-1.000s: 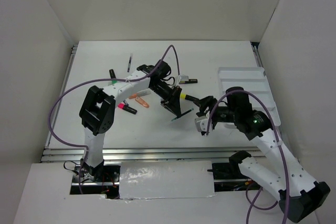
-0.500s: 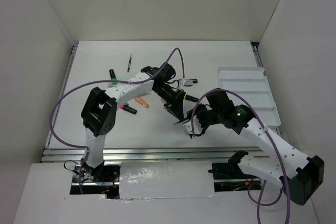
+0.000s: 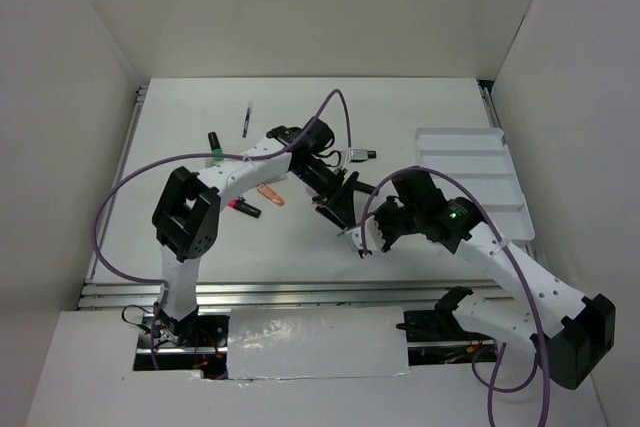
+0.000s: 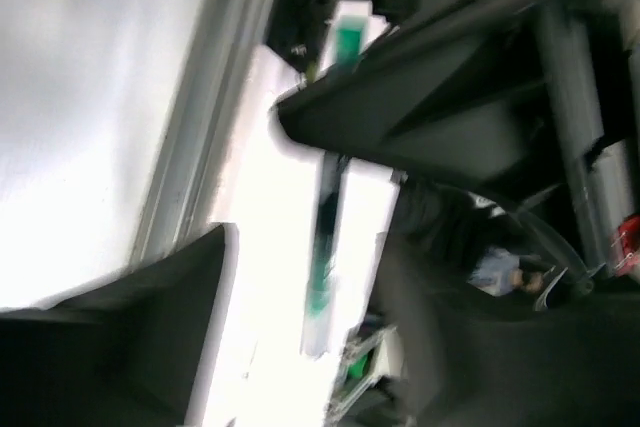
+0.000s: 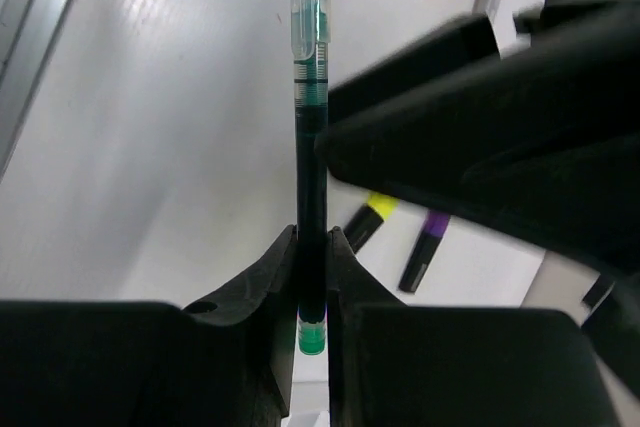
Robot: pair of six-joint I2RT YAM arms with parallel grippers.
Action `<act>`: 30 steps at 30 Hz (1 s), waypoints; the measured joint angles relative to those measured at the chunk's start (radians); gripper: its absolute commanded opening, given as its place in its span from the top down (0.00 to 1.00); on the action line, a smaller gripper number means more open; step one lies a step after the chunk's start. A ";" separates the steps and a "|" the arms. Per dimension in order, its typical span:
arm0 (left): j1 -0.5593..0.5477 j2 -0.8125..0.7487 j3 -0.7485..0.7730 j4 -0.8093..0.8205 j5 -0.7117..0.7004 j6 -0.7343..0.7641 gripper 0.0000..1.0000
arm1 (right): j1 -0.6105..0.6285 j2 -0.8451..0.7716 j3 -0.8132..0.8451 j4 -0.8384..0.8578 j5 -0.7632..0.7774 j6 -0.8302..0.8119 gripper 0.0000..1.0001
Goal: Sort the stationery into containers
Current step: Pass the stationery from the left arm to the right, then place the stationery into the container
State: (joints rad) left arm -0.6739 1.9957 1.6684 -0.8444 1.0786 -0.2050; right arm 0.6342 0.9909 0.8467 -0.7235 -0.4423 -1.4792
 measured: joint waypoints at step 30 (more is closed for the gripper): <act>0.426 -0.268 -0.246 0.310 -0.451 -0.235 0.01 | -1.214 0.203 -0.052 -0.135 0.152 -0.505 0.84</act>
State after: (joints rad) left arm -0.2478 1.7279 1.4227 -0.5343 0.6277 -0.4397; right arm -0.5797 1.1938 0.7944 -0.8581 -0.2905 -1.9842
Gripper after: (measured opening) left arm 0.993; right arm 0.177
